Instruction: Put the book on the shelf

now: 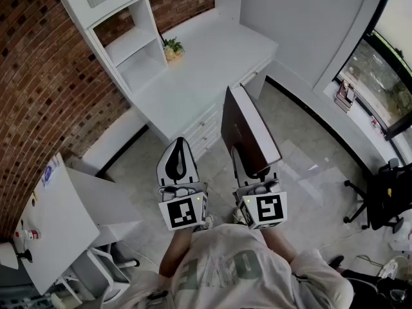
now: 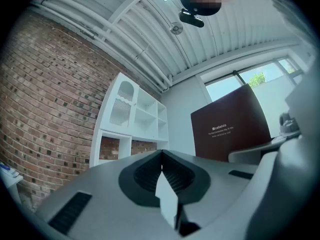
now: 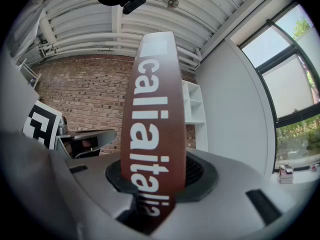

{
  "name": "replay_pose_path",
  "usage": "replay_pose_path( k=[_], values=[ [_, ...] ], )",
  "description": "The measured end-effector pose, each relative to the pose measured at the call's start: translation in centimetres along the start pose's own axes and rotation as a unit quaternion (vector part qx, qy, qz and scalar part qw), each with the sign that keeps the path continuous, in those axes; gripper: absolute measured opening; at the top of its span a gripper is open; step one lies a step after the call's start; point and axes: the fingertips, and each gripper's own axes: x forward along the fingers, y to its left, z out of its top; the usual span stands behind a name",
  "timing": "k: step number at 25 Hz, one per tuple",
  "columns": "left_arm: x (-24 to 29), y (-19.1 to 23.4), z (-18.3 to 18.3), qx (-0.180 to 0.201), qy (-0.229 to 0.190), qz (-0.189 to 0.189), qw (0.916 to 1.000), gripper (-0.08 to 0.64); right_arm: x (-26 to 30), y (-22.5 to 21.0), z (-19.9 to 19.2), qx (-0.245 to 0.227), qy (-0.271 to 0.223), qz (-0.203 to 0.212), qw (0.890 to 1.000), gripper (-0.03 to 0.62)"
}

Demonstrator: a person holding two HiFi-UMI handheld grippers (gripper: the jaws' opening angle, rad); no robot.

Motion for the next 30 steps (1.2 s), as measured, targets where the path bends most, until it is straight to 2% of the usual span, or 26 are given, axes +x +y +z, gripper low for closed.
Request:
replay_pose_path(
  k=[3, 11, 25, 30],
  values=[
    [-0.1, -0.4, 0.1, 0.0, -0.001, -0.002, 1.0, 0.012, 0.0, 0.1, 0.3, 0.0, -0.03, 0.012, 0.999, 0.153],
    [0.3, -1.8, -0.7, -0.005, 0.013, 0.007, 0.9999, 0.012, -0.7, -3.0, 0.0, 0.007, -0.043, -0.005, 0.999, 0.152],
    [2.9, -8.6, -1.7, 0.015, 0.013, 0.037, 0.9991, 0.012, -0.4, -11.6, -2.5, 0.036, -0.021, 0.024, 0.999, 0.152],
    [4.0, -8.6, -1.1, 0.027, 0.007, 0.05, 0.9983, 0.012, 0.7, -12.8, -2.3, 0.049, -0.026, 0.034, 0.998, 0.153]
  ],
)
